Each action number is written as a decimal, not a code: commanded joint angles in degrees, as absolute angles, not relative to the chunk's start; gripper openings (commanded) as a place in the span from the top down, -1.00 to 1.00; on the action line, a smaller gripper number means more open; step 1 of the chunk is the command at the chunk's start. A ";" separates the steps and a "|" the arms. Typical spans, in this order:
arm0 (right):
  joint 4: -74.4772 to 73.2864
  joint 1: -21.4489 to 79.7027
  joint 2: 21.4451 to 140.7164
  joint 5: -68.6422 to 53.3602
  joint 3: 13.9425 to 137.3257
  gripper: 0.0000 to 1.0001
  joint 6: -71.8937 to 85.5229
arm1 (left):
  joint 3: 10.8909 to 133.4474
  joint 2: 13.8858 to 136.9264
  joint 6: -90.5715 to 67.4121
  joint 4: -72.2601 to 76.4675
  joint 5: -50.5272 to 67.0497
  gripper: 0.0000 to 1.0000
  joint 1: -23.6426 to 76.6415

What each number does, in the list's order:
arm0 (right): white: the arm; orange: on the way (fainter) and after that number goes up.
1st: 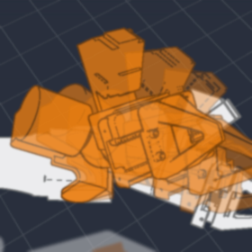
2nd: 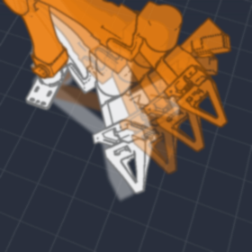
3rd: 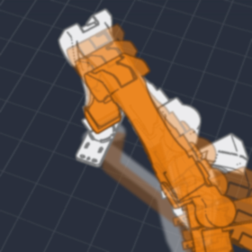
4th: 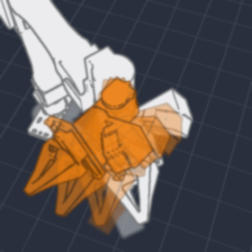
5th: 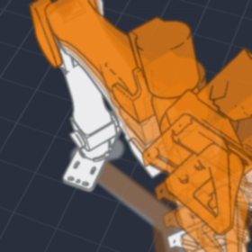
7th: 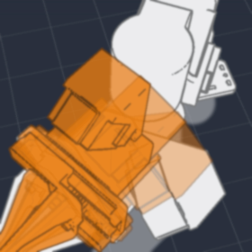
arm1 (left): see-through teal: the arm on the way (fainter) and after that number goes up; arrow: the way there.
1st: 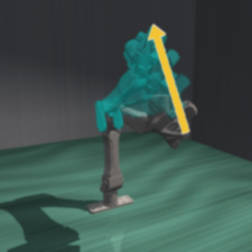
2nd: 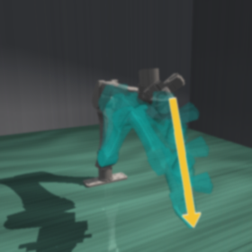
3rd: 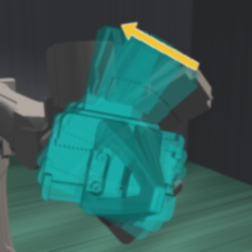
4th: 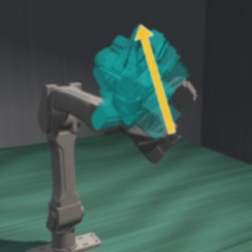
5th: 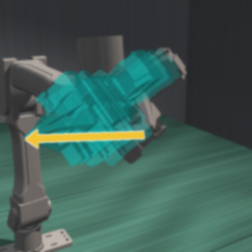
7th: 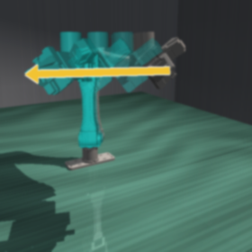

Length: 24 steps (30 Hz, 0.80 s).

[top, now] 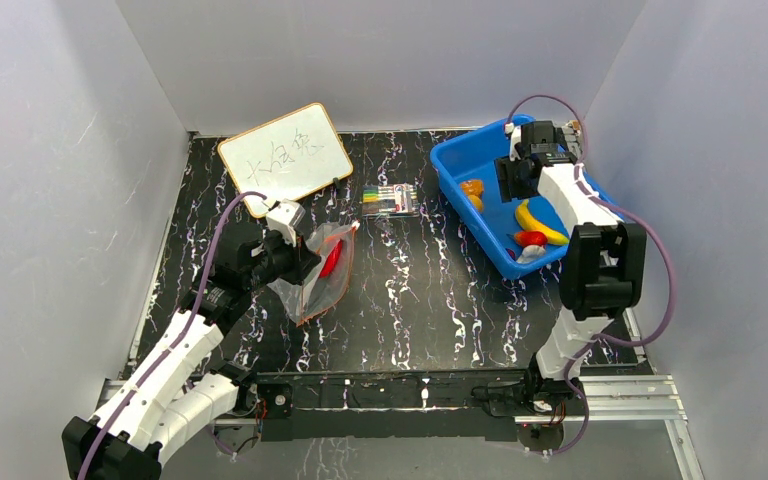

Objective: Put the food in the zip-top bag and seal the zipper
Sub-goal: Pick up the fake fruit from the bin.

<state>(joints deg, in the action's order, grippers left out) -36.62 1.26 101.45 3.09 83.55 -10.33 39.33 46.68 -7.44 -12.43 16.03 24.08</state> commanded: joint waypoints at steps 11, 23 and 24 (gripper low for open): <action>-37.53 0.44 113.20 8.26 87.58 -0.08 -11.97 | 39.72 45.57 -6.37 -11.87 16.56 1.00 23.99; -36.75 -0.98 115.51 10.29 86.97 -0.09 -12.65 | 39.73 45.53 -6.28 -11.97 16.26 1.00 24.00; -35.96 -1.31 115.75 9.81 86.74 -0.10 -12.69 | 39.78 45.53 -6.25 -11.96 16.26 1.00 24.02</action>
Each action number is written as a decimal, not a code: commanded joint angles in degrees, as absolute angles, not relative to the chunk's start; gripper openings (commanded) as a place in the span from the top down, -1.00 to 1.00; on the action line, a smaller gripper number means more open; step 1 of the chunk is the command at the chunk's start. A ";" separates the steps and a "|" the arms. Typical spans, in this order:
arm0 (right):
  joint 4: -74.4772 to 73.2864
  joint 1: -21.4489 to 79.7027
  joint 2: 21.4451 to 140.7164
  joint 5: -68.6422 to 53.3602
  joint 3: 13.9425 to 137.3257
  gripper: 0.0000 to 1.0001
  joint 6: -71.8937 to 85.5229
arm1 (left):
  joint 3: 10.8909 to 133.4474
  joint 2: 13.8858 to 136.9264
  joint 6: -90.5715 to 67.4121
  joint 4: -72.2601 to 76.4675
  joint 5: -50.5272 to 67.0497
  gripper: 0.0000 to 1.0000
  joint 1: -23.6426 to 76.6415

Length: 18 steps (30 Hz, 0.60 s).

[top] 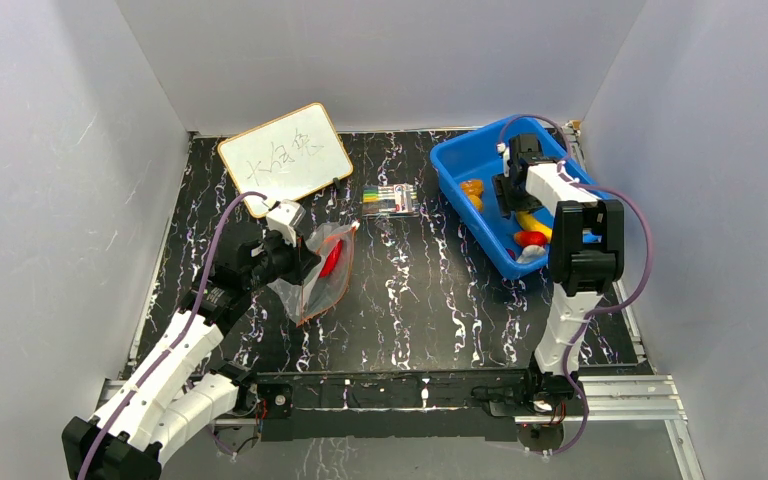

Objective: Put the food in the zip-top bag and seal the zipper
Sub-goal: Pick up the fake fruit from the bin.

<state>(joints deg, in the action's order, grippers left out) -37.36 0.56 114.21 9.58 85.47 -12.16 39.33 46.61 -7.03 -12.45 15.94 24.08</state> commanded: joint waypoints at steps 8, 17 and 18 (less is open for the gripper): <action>-36.72 -1.93 118.56 7.92 87.36 0.12 -12.41 | 39.80 45.50 -6.15 -11.99 16.03 1.00 23.99; -37.01 -1.93 114.76 7.49 87.54 0.50 -10.50 | 39.85 45.57 -6.15 -11.91 16.06 1.00 24.00; -36.82 -1.87 113.89 7.22 87.43 0.54 -9.94 | 39.87 45.61 -6.22 -11.83 16.15 1.00 23.99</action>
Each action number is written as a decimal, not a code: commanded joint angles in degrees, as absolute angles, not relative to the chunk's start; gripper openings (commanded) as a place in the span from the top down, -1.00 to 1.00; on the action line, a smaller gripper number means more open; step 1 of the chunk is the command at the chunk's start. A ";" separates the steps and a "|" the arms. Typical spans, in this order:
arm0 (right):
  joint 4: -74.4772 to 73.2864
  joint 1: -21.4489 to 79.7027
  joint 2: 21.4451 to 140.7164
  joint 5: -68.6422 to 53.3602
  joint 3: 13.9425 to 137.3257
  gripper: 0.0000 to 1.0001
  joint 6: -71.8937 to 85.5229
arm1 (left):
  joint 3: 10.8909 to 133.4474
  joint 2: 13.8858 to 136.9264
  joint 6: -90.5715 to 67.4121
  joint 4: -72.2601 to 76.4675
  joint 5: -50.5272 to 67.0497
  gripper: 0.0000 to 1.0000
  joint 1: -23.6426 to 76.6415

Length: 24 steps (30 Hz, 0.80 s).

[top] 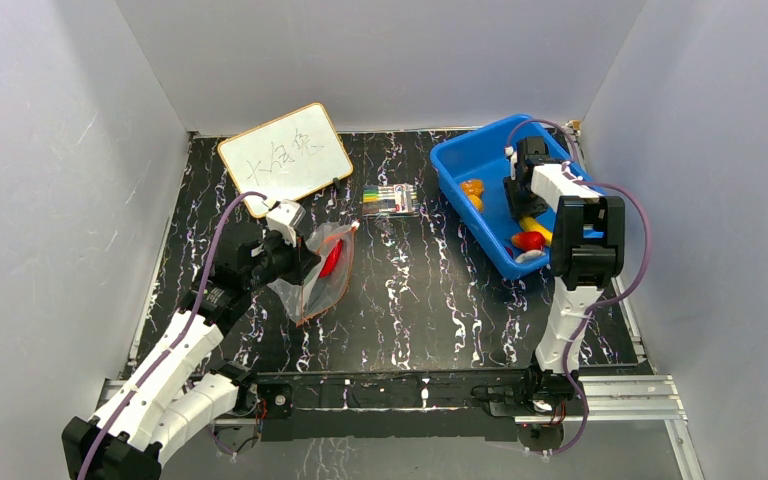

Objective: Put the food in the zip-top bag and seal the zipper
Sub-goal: Pick up the fake fruit from the bin.

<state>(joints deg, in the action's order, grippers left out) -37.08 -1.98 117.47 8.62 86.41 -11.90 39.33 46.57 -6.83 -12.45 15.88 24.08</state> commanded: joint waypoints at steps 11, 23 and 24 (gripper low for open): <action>-32.87 -0.79 100.76 9.25 83.08 0.63 -7.29 | 40.54 45.48 -11.49 -10.35 19.72 1.00 23.99; -26.26 3.02 83.09 0.22 77.70 0.63 -8.22 | 47.36 47.91 -18.06 -12.42 24.05 1.00 24.04; -26.05 3.44 81.89 -2.37 77.34 0.63 -8.55 | 47.99 48.32 -18.62 -12.54 24.80 1.00 24.00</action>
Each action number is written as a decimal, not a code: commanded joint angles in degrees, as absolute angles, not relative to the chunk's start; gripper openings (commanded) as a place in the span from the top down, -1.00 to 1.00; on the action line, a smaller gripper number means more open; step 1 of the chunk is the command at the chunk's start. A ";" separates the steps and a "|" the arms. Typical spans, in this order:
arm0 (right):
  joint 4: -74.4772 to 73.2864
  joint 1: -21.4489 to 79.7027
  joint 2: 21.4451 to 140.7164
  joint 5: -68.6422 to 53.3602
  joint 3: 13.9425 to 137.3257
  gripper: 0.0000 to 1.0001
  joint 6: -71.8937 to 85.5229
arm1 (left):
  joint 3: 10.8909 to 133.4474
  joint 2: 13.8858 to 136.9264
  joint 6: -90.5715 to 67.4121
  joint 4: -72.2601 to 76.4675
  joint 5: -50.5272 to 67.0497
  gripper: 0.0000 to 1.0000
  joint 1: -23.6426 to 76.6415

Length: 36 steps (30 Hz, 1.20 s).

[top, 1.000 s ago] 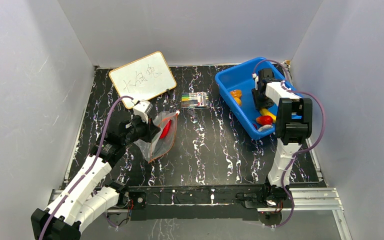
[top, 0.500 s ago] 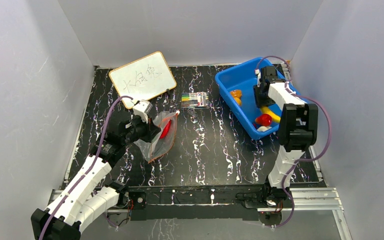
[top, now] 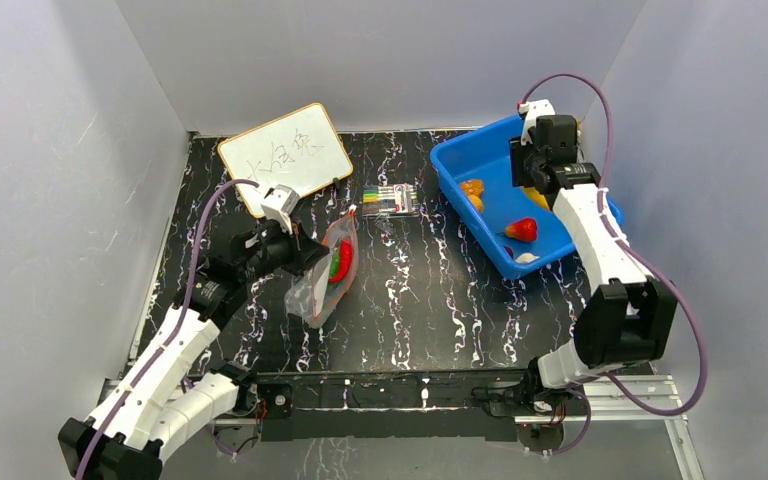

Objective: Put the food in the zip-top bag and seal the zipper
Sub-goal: Pick up the fake fruit from the bin, then place the fake fruit in the zipper food storage bag.

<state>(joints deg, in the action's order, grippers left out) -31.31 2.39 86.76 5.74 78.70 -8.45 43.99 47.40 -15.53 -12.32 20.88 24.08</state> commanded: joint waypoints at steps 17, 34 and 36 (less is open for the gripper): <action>-9.01 25.96 64.08 -17.86 68.41 0.65 2.54 | 51.88 52.13 -25.84 -12.37 26.53 1.00 24.05; 30.84 40.50 61.57 -21.58 55.59 0.64 32.02 | 50.77 50.89 -32.39 -8.08 27.81 1.00 23.99; 35.16 41.46 62.72 -22.17 55.08 0.64 34.27 | 50.73 50.77 -33.05 -7.31 28.86 1.00 23.99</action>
